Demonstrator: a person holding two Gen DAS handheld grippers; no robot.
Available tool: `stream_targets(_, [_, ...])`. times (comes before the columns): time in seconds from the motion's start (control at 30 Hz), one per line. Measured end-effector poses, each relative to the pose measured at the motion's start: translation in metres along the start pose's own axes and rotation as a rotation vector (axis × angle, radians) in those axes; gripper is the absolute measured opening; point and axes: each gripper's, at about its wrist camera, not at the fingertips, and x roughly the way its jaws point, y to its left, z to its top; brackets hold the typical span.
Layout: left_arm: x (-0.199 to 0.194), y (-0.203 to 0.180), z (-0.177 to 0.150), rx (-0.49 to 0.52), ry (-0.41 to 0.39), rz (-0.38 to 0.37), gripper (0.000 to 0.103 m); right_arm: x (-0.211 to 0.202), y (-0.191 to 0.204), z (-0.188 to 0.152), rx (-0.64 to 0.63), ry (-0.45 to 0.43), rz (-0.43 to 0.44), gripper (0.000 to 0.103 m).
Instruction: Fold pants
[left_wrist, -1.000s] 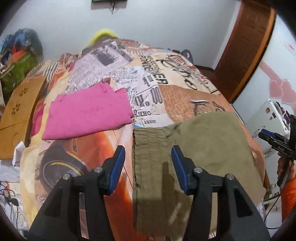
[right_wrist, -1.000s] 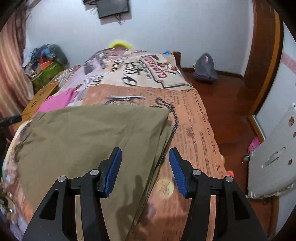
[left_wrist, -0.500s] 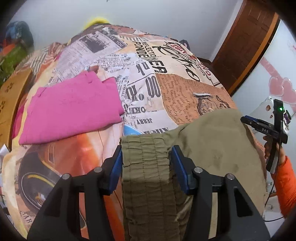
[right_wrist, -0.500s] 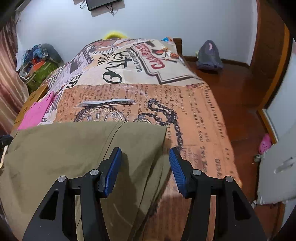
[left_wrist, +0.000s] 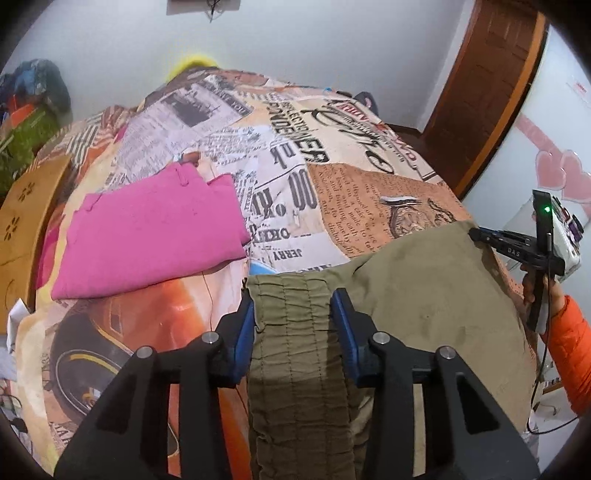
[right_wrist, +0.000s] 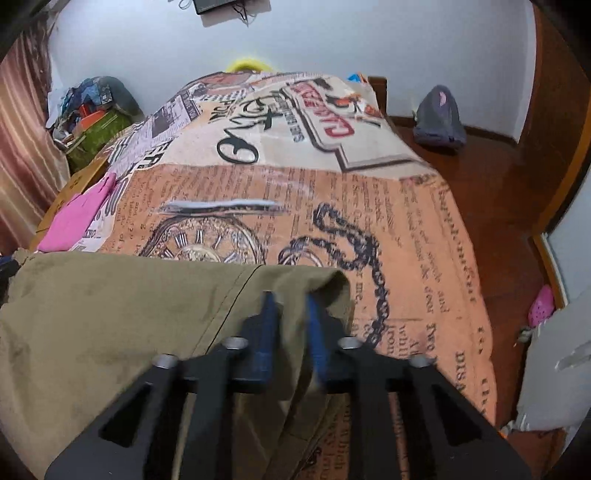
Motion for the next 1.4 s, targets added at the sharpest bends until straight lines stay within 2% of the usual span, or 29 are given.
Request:
stream_targets(0.03, [-0.002, 0.0, 0.0, 0.006, -0.004, 0.018, 0.02, 0.0, 0.002, 0.001, -0.011, -0.004, -0.003, 0.01])
stream_targets(0.27, [0.012, 0.023, -0.001, -0.079, 0.062, -0.062, 0.02, 0.012, 0.003, 0.002, 0.011, 0.059, -0.006, 0.017])
stream_targets(0.37, [0.017, 0.025, -0.002, -0.088, 0.077, -0.07, 0.021, 0.016, 0.001, 0.001, 0.023, 0.077, 0.005, 0.019])
stream_targets(0.43, [0.019, 0.023, -0.003, -0.077, 0.076, -0.054, 0.021, 0.02, 0.004, 0.0, 0.002, 0.094, 0.001, 0.019])
stream_targets(0.57, [0.02, 0.02, 0.0, -0.061, 0.06, -0.028, 0.021, 0.019, 0.014, 0.003, -0.048, 0.075, -0.038, 0.01])
stream_targets(0.77, [0.002, 0.008, -0.003, 0.019, -0.037, 0.032, 0.009, 0.011, 0.024, 0.011, -0.104, 0.012, -0.113, 0.007])
stream_targets(0.97, [0.005, 0.016, -0.005, -0.007, -0.04, 0.068, 0.007, 0.007, 0.027, 0.032, -0.135, -0.03, -0.187, 0.006])
stream_targets(1.3, [0.02, 0.024, -0.003, -0.016, -0.006, 0.099, 0.009, 0.033, 0.03, 0.035, -0.161, 0.022, -0.246, 0.008])
stream_targets(1.33, [0.018, 0.025, -0.002, -0.023, -0.004, 0.103, 0.01, 0.032, 0.029, 0.036, -0.164, 0.029, -0.261, 0.01])
stream_targets(1.4, [0.009, 0.03, 0.003, -0.039, -0.013, 0.159, 0.01, 0.026, 0.027, 0.038, -0.159, 0.026, -0.295, 0.018])
